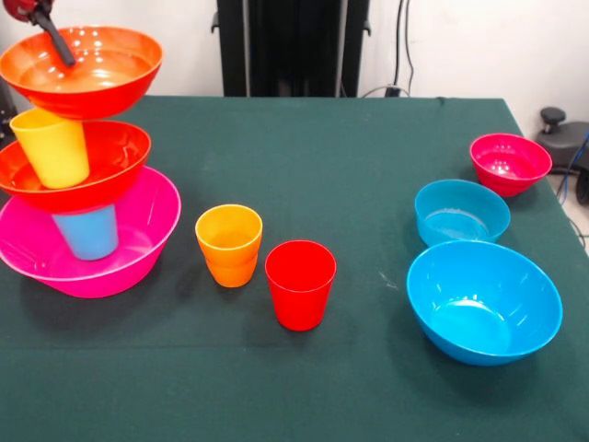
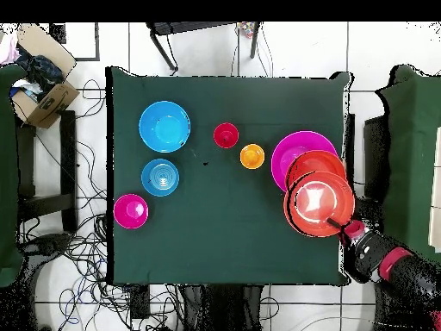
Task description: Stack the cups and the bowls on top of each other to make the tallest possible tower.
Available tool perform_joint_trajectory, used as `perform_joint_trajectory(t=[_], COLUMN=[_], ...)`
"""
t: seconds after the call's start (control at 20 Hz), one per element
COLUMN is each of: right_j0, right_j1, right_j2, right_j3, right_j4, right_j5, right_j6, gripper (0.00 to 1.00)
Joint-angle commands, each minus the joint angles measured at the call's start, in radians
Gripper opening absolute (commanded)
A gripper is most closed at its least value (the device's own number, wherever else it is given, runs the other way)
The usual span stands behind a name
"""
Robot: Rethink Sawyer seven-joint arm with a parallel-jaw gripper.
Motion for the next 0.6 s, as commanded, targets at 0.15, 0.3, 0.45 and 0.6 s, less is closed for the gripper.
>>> perform_joint_trajectory(t=[0.15,0.3,0.45,0.6], right_j0=[0.045,0.040,0.037,0.041], right_j1=[0.026,0.025,0.017,0.021], right_j2=[-0.008,0.005,0.024,0.033], right_j3=[-0.089,-0.073,-0.058,-0.059], right_j4=[-0.049,-0.040,-0.021,-0.015], right_j5=[0.121,0.115,0.111,0.106], right_j6=[-0.249,-0.236,-0.218,-0.211], gripper=[0.00,0.00,0.00,0.00])
